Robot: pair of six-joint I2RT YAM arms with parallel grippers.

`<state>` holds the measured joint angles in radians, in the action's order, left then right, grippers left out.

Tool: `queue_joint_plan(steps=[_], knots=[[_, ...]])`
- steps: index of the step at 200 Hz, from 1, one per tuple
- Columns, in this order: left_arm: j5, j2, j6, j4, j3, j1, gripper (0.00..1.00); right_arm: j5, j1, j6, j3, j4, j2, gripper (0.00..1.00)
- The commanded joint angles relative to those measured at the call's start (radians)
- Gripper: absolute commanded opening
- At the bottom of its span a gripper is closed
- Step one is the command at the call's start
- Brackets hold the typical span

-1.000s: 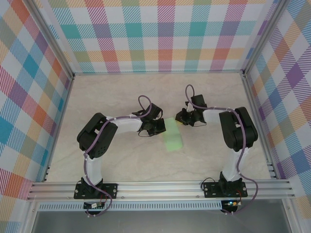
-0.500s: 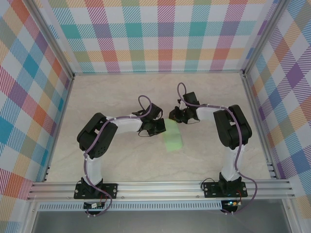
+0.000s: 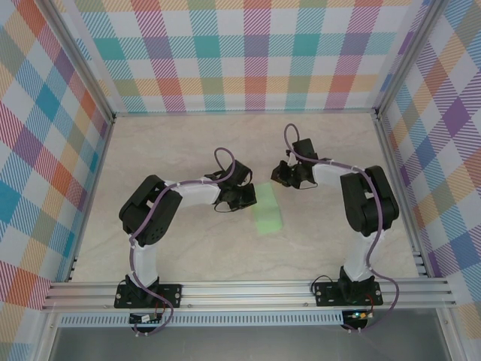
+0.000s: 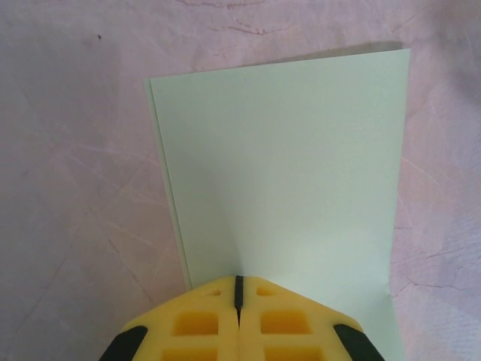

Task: Fold a paper plane with a square sheet of paper (pick it up from the middle)
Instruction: Fold the square sheet of paper in half at the center of the table.

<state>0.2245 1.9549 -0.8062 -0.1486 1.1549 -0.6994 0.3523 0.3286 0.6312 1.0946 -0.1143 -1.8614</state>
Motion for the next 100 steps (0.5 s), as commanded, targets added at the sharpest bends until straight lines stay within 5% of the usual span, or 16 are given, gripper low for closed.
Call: queue_joint_plan(steps=[1, 100], knots=[[-0.094, 0.071, 0.026, -0.233, -0.069, -0.008, 0.00, 0.075, 0.019, -0.023, -0.061, -0.052, 0.103, 0.12], [-0.094, 0.071, 0.022, -0.213, -0.077, -0.009, 0.00, 0.187, 0.075, -0.004, -0.270, -0.146, 0.189, 0.12]])
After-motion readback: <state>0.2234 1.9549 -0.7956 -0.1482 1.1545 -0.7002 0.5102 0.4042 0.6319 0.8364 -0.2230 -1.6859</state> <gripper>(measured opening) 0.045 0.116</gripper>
